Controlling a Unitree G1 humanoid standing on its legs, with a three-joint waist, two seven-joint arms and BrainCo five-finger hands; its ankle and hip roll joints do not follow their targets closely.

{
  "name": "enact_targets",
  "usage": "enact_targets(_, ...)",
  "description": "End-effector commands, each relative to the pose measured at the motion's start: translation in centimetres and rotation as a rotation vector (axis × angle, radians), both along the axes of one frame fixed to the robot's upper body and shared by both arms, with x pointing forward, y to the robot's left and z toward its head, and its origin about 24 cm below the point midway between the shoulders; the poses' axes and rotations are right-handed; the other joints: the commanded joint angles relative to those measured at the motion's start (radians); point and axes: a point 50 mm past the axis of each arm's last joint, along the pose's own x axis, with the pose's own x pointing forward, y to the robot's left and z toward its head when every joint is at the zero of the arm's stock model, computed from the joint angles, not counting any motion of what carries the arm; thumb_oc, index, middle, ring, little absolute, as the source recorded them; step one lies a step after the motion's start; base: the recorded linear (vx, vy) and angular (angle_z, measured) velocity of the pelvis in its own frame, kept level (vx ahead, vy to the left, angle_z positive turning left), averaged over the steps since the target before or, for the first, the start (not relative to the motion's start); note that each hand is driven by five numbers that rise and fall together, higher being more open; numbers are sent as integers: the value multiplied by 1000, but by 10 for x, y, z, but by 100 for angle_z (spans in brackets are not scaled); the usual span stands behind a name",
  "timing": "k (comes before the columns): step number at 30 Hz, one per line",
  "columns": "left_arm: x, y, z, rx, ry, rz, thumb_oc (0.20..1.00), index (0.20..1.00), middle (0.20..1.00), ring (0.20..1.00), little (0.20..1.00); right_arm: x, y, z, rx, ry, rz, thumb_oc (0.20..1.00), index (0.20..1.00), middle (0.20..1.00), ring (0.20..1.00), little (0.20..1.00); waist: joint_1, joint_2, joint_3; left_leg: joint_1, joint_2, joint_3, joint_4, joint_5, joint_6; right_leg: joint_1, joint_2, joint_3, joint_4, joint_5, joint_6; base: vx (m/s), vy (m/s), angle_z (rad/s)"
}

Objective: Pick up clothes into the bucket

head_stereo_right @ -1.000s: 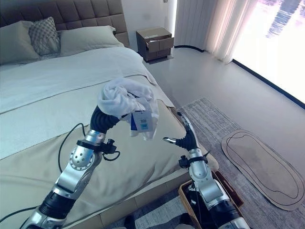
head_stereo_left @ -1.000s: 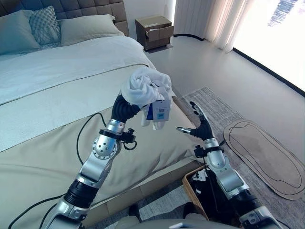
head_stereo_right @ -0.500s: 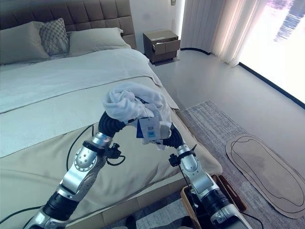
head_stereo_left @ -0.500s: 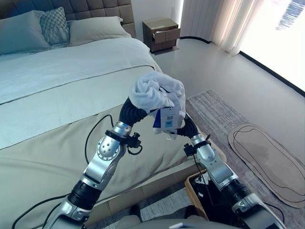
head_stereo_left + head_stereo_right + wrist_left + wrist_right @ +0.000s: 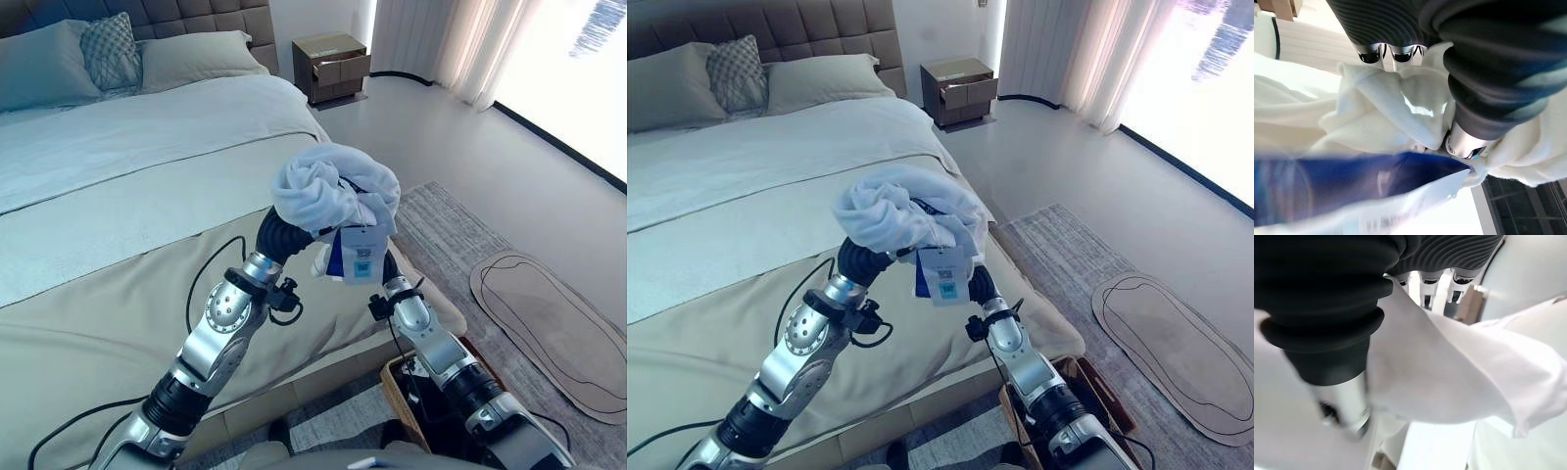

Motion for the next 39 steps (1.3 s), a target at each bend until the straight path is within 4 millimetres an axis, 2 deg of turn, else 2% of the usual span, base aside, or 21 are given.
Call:
enact_targets(1, -5, -5, 33, -76, -141, -68, 200, 200, 200, 200, 200, 14, 19, 48, 105, -175, 84, 200, 200, 200, 200, 200, 26, -43, -5, -44, -19, -18, 72, -63, 29, -15, -71, -33, 42, 29, 55, 0, 0, 0)
enact_targets(8, -2, 5, 25, -22, -148, 7, 200, 200, 200, 200, 200, 8, 1, 41, 133, -154, 54, 200, 200, 200, 200, 200, 22, -45, -8, -38, -16, -16, 67, -64, 28, -11, -70, -34, 43, 25, 57, 0, 0, 0)
enact_targets(12, 2, 15, 15, 61, -161, 116, 200, 200, 200, 200, 200, 2, -13, 38, 179, -139, 26, 200, 200, 200, 200, 200, 19, -49, -10, -34, -12, -13, 65, -64, 27, -10, -67, -33, 44, 23, 56, 0, 0, 0)
enact_targets(13, 5, 21, 9, 124, -177, 195, 200, 200, 200, 200, 200, 0, -19, 38, 253, -129, 23, 200, 200, 200, 200, 200, 18, -51, -10, -32, -11, -13, 62, -63, 26, -11, -66, -33, 44, 22, 56, 0, 0, 0)
enact_targets(14, 5, 20, 9, 125, -178, 196, 200, 200, 200, 200, 200, 0, -20, 38, 254, -128, 24, 200, 200, 200, 200, 200, 18, -51, -10, -32, -11, -13, 62, -63, 26, -10, -66, -33, 44, 21, 56, 0, 0, 0)
enact_targets(15, 10, 26, -7, 142, -110, 233, 200, 200, 200, 200, 200, -4, -28, 32, 452, -76, 4, 200, 200, 200, 200, 200, 15, -52, -11, -28, -10, -13, 57, -60, 24, -9, -65, -34, 43, 20, 56, 0, 0, 0)
enact_targets(19, 10, 31, -16, 174, -89, 260, 200, 200, 200, 200, 200, -10, -40, 21, 543, -40, -60, 200, 200, 200, 200, 200, 10, -54, -13, -25, -9, -10, 52, -59, 23, -9, -63, -30, 42, 20, 56, 2, -1, -2)
enact_targets(20, 11, 33, -22, 178, -67, 264, 438, 438, 438, 438, 438, -12, -46, 18, 584, -31, -85, 200, 200, 200, 200, 200, 7, -54, -14, -23, -9, -8, 51, -59, 22, -9, -63, -28, 41, 20, 56, 0, 0, 0)
enact_targets(21, 11, 34, -28, 191, -45, 270, 856, 856, 856, 856, 856, -14, -50, 17, 623, -28, -100, 200, 200, 200, 200, 200, 3, -54, -14, -22, -8, -7, 50, -60, 21, -10, -62, -27, 42, 21, 56, 0, 0, 0)
enact_targets(22, 12, 35, -32, 208, -33, 275, 1000, 1000, 1000, 1000, 1000, -16, -53, 16, 663, -28, -111, 200, 200, 200, 200, 200, 2, -54, -15, -21, -8, -6, 50, -60, 21, -11, -61, -26, 42, 20, 56, 0, 0, 0)
enact_targets(25, 12, 35, -52, 263, 33, 266, 1000, 1000, 1000, 1000, 1000, -21, -67, 18, 742, -58, -163, 200, 200, 200, 200, 200, -8, -55, -19, -16, -8, -2, 47, -61, 20, -10, -60, -21, 42, 21, 58, 1, -2, -1)
enact_targets(26, 13, 35, -52, 262, 33, 265, 1000, 1000, 1000, 1000, 1000, -21, -67, 18, 742, -58, -163, 200, 200, 200, 200, 200, -8, -55, -19, -16, -8, -1, 47, -61, 20, -10, -60, -21, 42, 21, 58, 1, -3, -7)
enact_targets(29, 14, 37, -72, 291, 112, 286, 1000, 1000, 1000, 1000, 1000, -24, -78, 20, 748, -91, -210, 200, 200, 200, 200, 200, -14, -55, -22, -10, -7, 3, 40, -61, 20, -9, -60, -19, 42, 20, 59, 1, -1, -4)
enact_targets(34, 14, 37, -93, 428, 137, 310, 1000, 1000, 1000, 1000, 1000, -28, -99, 27, 802, -162, -302, 200, 200, 200, 200, 200, -25, -56, -26, -7, -8, 4, 39, -64, 22, -9, -59, -16, 43, 19, 61, 0, 0, 0)
enact_targets(39, 14, 45, -124, 592, 200, 360, 1000, 1000, 1000, 1000, 1000, -32, -120, 31, 819, -226, -407, 200, 200, 200, 200, 200, -36, -55, -29, -1, -9, 11, 40, -69, 23, -12, -58, -8, 45, 19, 62, 0, 2, -4)
